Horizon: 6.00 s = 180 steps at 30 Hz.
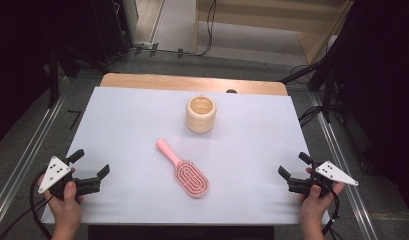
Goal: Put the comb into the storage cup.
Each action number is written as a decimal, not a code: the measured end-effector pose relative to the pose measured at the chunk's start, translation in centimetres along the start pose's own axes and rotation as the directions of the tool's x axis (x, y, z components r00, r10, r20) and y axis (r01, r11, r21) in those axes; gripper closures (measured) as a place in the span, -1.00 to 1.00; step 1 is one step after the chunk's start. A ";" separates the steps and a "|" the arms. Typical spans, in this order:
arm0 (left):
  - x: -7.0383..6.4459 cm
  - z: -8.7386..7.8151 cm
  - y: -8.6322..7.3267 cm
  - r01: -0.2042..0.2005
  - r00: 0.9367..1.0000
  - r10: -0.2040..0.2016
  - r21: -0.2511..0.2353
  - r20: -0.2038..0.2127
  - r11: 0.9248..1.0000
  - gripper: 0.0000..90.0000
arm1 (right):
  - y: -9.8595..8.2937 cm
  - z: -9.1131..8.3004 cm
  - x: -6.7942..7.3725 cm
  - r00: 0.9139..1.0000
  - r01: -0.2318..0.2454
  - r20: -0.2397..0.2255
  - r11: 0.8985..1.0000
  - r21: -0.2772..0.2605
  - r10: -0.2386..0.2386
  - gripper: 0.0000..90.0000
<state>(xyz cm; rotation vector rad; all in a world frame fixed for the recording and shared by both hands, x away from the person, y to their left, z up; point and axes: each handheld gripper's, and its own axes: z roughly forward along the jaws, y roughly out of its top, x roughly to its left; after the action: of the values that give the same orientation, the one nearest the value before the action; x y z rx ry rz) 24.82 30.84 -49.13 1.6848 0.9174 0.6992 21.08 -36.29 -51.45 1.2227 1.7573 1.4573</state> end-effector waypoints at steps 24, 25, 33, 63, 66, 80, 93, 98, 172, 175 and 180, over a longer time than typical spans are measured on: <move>-2.8 2.4 4.0 -0.013 0.985 -0.009 0.128 0.172 0.992 0.52 | -0.1 0.0 0.1 1.000 -0.003 -0.011 1.000 -0.001 0.002 -1.00; -3.0 2.8 4.1 -0.028 0.981 -0.002 0.151 0.192 0.988 0.64 | -0.1 0.0 0.1 1.000 -0.002 -0.011 1.000 -0.001 0.002 -1.00; -3.6 5.4 5.2 -0.057 0.965 -0.006 0.230 0.263 0.972 1.00 | -0.1 0.1 0.1 1.000 0.004 -0.016 1.000 0.000 -0.004 -1.00; -5.6 14.9 9.2 -0.140 0.921 -0.013 0.362 0.389 0.922 1.00 | 0.0 0.3 0.2 0.999 0.014 -0.029 1.000 0.011 -0.013 -1.00; -5.6 15.7 9.2 -0.161 0.917 -0.006 0.383 0.400 0.910 1.00 | 0.0 0.3 0.2 1.000 0.012 -0.029 1.000 0.016 -0.012 -1.00; -5.1 19.7 9.0 -0.171 0.927 -0.032 0.498 0.373 0.850 1.00 | 0.0 0.4 0.2 0.999 0.012 -0.033 1.000 0.019 -0.011 -1.00; -6.0 22.1 8.0 -0.247 0.918 -0.011 0.594 0.397 0.766 1.00 | 0.0 0.4 0.2 0.999 0.015 -0.034 1.000 0.022 -0.014 -1.00; -6.0 22.0 8.0 -0.260 0.919 0.004 0.599 0.395 0.757 1.00 | 0.0 0.5 0.2 0.999 0.015 -0.032 1.000 0.024 -0.015 -1.00; -7.1 9.5 4.9 -0.465 0.830 0.047 0.643 0.556 0.609 1.00 | -0.1 0.6 0.1 1.000 0.000 -0.012 1.000 0.029 0.000 -1.00; -7.2 9.3 5.1 -0.463 0.830 0.053 0.634 0.555 0.619 1.00 | -0.1 0.5 0.1 1.000 0.000 -0.011 1.000 0.029 0.001 -1.00; -7.2 9.0 6.5 -0.428 0.846 0.057 0.612 0.530 0.665 0.67 | -0.1 0.5 0.1 1.000 -0.001 -0.009 1.000 0.029 0.002 -1.00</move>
<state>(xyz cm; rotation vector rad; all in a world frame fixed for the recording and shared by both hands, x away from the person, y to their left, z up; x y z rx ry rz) 29.76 19.15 -45.52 2.5816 0.6209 0.0323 21.44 -35.99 -51.65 1.2339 1.7901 1.4454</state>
